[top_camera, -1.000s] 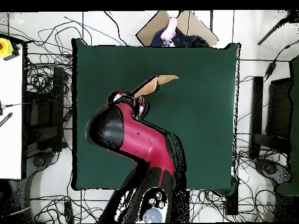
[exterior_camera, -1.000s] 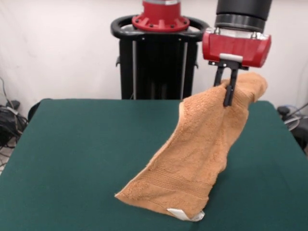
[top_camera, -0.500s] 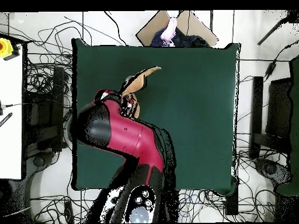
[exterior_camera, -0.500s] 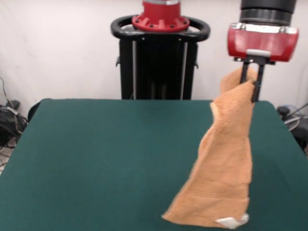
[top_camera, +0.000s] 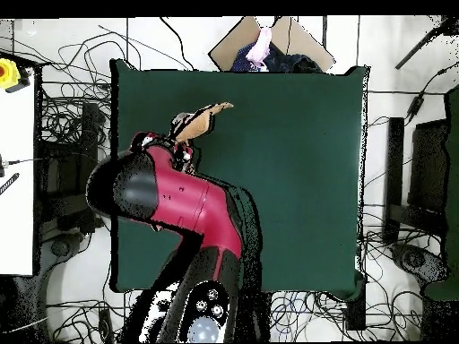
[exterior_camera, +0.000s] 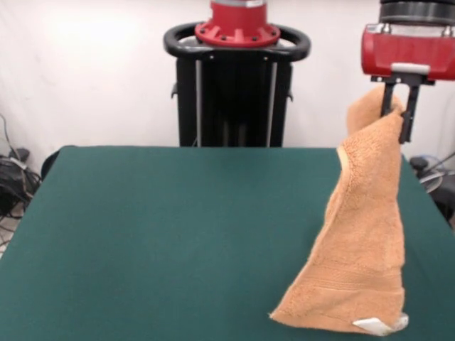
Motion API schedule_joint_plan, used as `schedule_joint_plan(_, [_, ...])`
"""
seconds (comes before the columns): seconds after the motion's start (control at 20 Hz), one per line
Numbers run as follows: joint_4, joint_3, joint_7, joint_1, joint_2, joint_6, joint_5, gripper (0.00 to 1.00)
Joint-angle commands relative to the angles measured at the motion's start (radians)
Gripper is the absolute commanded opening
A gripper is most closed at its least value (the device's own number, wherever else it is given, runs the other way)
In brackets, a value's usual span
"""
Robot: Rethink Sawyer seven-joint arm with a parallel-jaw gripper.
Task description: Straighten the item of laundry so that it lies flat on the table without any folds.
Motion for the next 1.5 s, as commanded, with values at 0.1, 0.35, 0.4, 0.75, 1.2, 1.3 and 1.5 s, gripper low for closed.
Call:
schedule_joint_plan(0.1, [-0.017,0.085,0.266,-0.009,0.012,0.051,0.073,0.00])
schedule_joint_plan(0.35, [0.092,0.162,0.309,-0.048,-0.005,-0.003,0.182,0.00])
schedule_joint_plan(0.4, [0.103,0.173,0.303,-0.053,-0.009,-0.015,0.191,0.00])
schedule_joint_plan(0.75, [0.141,0.190,0.275,-0.054,-0.015,-0.038,0.249,0.00])
schedule_joint_plan(1.2, [0.122,0.153,0.078,-0.145,0.018,-0.072,0.065,0.00])
schedule_joint_plan(1.3, [0.111,0.146,0.061,-0.161,0.023,-0.075,0.024,0.00])
schedule_joint_plan(1.5, [0.061,0.104,0.042,-0.183,0.047,-0.055,-0.064,0.00])
